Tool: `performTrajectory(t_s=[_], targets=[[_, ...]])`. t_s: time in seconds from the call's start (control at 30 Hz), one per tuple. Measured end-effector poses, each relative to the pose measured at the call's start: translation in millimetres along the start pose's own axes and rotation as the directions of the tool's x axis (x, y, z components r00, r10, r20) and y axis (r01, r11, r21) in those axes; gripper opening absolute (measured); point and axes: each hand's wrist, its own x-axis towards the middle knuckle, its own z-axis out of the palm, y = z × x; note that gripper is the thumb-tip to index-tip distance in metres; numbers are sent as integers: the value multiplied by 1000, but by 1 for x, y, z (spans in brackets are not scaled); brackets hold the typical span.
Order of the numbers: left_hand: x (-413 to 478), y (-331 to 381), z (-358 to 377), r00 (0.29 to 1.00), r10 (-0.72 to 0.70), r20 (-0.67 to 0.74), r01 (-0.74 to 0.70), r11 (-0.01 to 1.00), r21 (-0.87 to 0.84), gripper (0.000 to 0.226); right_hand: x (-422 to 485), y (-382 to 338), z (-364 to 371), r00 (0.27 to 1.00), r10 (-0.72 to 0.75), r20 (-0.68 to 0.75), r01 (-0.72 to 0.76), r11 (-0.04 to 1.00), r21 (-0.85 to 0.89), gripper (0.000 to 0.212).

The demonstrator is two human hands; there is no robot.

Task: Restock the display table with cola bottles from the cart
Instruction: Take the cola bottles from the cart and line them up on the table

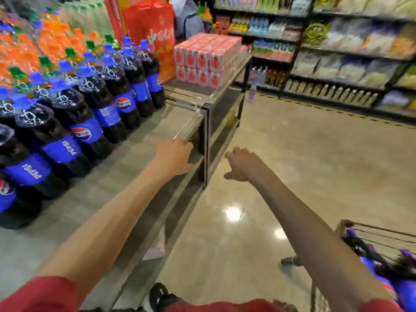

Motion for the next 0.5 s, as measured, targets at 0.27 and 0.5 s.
performTrajectory(t_s=[0.27,0.5], targets=[[30,169,-28,931,364,1,-363,928,85,64,-106,125,25,915,397,68,-402,911,96,68],[43,321,-38,762,647,19,-639,748,181,66,-211,207,56,735,670,105,-676,711,191,68]])
